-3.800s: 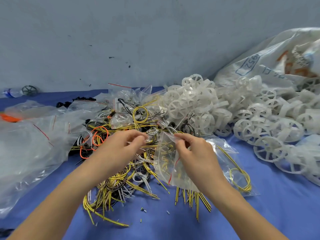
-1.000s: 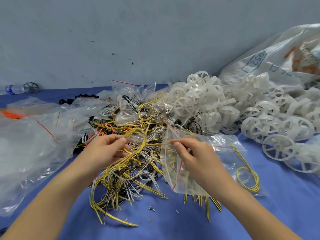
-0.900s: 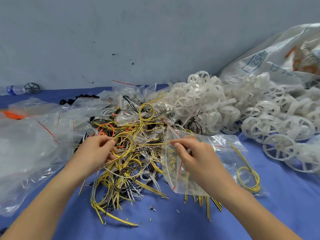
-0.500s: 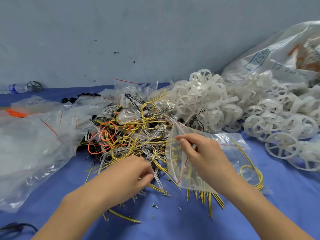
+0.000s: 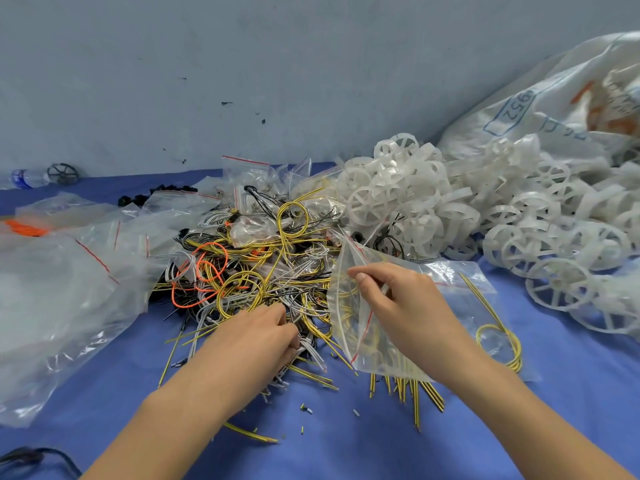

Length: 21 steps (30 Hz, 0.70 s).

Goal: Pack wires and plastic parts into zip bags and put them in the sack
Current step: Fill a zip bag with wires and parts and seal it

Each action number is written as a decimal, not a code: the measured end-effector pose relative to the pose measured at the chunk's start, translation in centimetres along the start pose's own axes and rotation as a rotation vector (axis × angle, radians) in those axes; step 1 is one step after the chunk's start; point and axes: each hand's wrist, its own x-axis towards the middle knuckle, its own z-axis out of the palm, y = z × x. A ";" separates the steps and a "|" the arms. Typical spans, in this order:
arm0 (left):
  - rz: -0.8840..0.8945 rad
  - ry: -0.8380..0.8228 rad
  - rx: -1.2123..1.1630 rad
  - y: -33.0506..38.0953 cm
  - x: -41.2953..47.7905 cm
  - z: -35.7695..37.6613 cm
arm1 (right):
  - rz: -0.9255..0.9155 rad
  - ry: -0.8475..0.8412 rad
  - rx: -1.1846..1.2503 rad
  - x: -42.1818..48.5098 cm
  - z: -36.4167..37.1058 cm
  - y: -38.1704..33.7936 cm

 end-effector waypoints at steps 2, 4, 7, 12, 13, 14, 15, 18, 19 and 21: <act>0.021 0.031 -0.042 -0.3 -0.1 0.1 | 0.002 -0.008 -0.009 -0.1 0.0 0.0; 0.034 0.059 -0.119 -1.0 -0.2 -0.1 | 0.002 -0.012 -0.015 -0.1 0.0 0.1; -0.015 0.084 -0.384 -2.2 -0.1 -1.3 | 0.001 -0.010 -0.021 0.0 -0.1 0.1; -0.146 0.161 -1.094 -3.1 0.4 -3.3 | -0.003 -0.004 -0.004 0.1 0.1 0.0; -0.171 0.215 -1.239 -3.0 0.6 -3.5 | -0.005 -0.005 -0.006 0.1 0.1 0.0; -0.205 0.278 -1.378 -2.8 0.7 -3.7 | -0.007 -0.007 -0.013 0.1 0.2 0.0; -0.242 0.328 -1.513 -2.5 0.9 -3.9 | -0.011 -0.010 -0.021 0.0 0.2 0.0; -0.342 0.354 -1.965 -1.4 1.5 -4.0 | -0.022 -0.013 -0.022 0.0 0.4 0.1; -0.378 0.336 -2.090 -1.2 1.7 -4.0 | -0.026 -0.012 -0.021 0.0 0.4 0.1; -0.456 0.293 -2.216 -1.0 2.0 -4.1 | -0.035 -0.009 -0.022 0.0 0.5 0.1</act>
